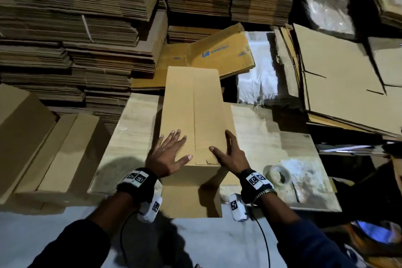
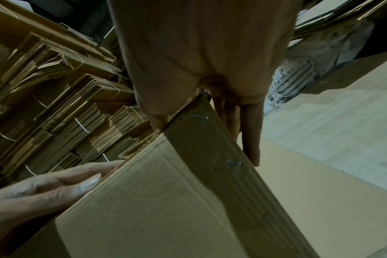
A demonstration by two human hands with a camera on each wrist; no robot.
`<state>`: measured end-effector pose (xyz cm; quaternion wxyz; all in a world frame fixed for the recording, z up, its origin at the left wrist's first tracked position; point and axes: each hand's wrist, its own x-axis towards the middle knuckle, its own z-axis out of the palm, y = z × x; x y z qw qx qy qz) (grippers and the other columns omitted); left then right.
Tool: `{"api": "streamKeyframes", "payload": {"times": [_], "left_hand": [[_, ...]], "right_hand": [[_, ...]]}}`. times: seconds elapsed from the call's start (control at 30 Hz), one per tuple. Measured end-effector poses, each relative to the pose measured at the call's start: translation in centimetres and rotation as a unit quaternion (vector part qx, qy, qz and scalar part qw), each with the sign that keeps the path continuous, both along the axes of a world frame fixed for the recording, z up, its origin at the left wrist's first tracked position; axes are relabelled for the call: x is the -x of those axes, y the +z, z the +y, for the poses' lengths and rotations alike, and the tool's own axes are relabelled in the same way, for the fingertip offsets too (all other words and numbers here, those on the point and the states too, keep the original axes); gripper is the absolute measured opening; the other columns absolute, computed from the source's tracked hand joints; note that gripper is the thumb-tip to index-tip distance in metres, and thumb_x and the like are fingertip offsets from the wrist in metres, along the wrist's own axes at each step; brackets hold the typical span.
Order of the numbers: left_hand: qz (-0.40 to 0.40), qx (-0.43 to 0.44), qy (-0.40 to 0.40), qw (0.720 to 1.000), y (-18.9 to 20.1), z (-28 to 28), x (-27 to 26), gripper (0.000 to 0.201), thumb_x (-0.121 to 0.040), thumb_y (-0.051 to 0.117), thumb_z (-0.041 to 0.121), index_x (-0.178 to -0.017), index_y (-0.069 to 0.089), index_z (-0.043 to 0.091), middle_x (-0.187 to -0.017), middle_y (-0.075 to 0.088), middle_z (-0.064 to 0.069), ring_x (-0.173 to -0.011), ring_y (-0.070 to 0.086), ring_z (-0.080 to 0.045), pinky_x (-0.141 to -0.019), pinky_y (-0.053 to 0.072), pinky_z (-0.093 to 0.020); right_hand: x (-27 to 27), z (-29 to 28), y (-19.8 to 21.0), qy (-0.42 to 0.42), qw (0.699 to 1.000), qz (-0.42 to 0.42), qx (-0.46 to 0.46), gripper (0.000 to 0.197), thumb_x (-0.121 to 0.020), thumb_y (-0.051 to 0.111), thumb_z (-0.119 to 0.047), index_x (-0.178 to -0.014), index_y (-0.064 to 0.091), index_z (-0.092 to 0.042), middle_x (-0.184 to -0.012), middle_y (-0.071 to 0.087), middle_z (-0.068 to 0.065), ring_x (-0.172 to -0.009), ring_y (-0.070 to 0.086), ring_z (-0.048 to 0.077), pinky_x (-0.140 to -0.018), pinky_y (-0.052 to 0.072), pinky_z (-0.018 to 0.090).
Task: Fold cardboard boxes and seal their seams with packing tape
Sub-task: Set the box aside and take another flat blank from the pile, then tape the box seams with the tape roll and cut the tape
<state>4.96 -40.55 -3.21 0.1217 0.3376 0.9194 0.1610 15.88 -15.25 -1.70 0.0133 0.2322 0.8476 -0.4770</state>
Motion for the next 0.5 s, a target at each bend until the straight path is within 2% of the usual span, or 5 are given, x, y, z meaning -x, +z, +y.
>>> {"api": "streamKeyframes", "payload": {"times": [0.1,0.2,0.33,0.4,0.5], "left_hand": [[-0.020,-0.033,0.015,0.999,1.8,1.2,1.3,0.069,-0.096,0.058,0.066,-0.154,0.046,0.030,-0.169,0.029,0.002,-0.156,0.024,-0.020,-0.128,0.017,-0.041],[-0.031,-0.143,0.023,0.989,3.9,4.3,2.3,0.060,-0.092,0.058,0.063,-0.136,0.062,0.024,-0.138,0.061,-0.002,-0.127,0.059,-0.024,-0.108,0.048,-0.042],[-0.048,-0.192,-0.040,0.979,6.4,11.2,0.5,0.049,-0.092,0.049,0.065,-0.131,0.059,0.036,-0.127,0.063,0.007,-0.115,0.065,-0.013,-0.093,0.055,-0.041],[-0.069,-0.198,-0.097,0.973,7.3,14.5,-1.8,0.043,-0.096,0.051,0.060,-0.131,0.059,0.035,-0.127,0.063,0.008,-0.117,0.063,-0.015,-0.094,0.053,-0.041],[-0.093,-0.171,-0.173,0.965,7.2,19.4,-6.1,0.034,-0.101,0.058,0.047,-0.131,0.061,0.031,-0.130,0.064,0.004,-0.119,0.061,-0.019,-0.096,0.049,-0.037]], "right_hand": [[0.0,0.0,0.3,-0.009,1.000,0.006,0.015,0.098,-0.077,0.070,-0.079,-0.155,0.018,-0.052,-0.159,0.047,-0.003,-0.129,0.061,0.026,-0.109,0.049,0.044],[-0.5,0.2,0.7,-0.027,0.998,0.029,0.041,0.085,-0.085,0.067,-0.074,-0.155,0.025,-0.053,-0.158,0.044,-0.010,-0.134,0.051,0.013,-0.112,0.045,0.039],[-1.8,1.8,-0.9,-0.107,0.992,0.022,0.067,0.067,-0.090,0.050,-0.082,-0.148,0.037,-0.051,-0.118,0.069,-0.003,-0.097,0.069,0.009,-0.088,0.056,0.038],[-3.1,3.5,-2.0,-0.132,0.990,0.002,0.046,0.060,-0.091,0.046,-0.080,-0.137,0.050,-0.041,-0.110,0.071,-0.005,-0.092,0.068,0.006,-0.085,0.057,0.040],[-6.2,7.3,-4.6,-0.142,0.987,-0.071,0.001,0.057,-0.085,0.052,-0.055,-0.130,0.059,-0.022,-0.110,0.068,-0.005,-0.093,0.065,0.009,-0.083,0.053,0.035]]}}
